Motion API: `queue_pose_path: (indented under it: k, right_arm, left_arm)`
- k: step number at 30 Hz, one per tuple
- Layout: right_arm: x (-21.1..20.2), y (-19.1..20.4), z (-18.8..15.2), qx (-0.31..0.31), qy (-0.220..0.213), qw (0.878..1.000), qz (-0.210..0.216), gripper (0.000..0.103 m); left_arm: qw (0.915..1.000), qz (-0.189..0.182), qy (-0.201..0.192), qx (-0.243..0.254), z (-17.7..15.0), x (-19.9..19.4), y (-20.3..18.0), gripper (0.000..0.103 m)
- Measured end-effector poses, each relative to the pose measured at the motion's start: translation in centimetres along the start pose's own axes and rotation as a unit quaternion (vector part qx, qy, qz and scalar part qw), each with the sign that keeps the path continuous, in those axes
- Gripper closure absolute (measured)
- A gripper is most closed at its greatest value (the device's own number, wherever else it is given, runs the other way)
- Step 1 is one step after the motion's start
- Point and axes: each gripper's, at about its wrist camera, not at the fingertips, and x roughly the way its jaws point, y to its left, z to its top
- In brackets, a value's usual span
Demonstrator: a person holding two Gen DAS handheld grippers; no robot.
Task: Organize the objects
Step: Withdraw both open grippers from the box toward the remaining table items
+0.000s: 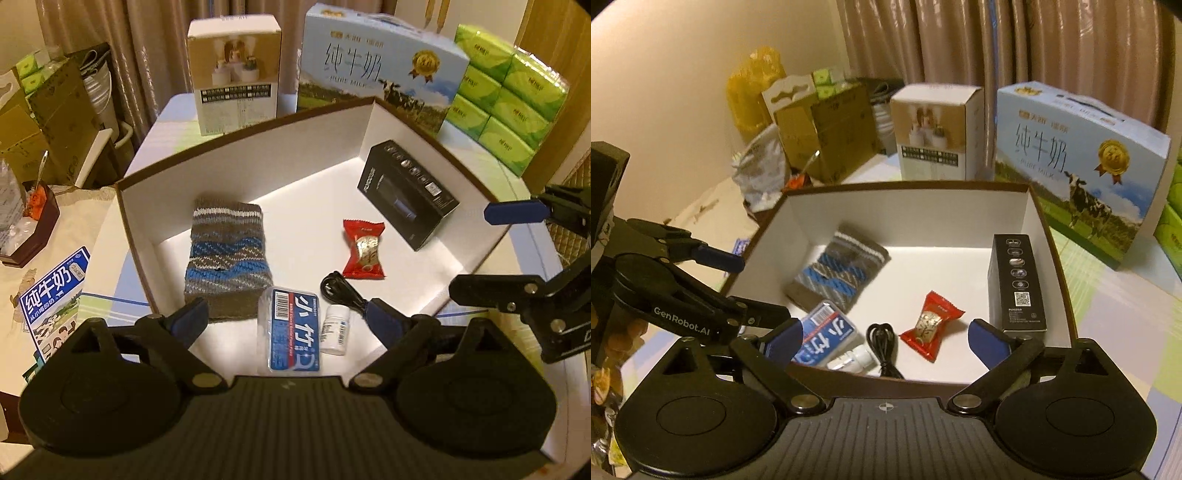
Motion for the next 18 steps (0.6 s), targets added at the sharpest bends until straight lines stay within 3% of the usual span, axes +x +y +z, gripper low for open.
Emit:
queue_pose_path:
  k: [8, 18]
  right_arm:
    - [-3.8, 0.7, -2.0, 0.033, -0.027, 0.999, 0.004, 0.008]
    - [-8.6, 2.4, -5.9, 0.072, -0.056, 0.996, -0.002, 0.008]
  left_arm:
    - [0.9994, 0.009, -0.026, -0.022, -1.7, -3.8, -0.8, 0.012]
    - [0.9983, -0.009, -0.047, -0.033, -5.1, -7.7, -2.4, 0.012]
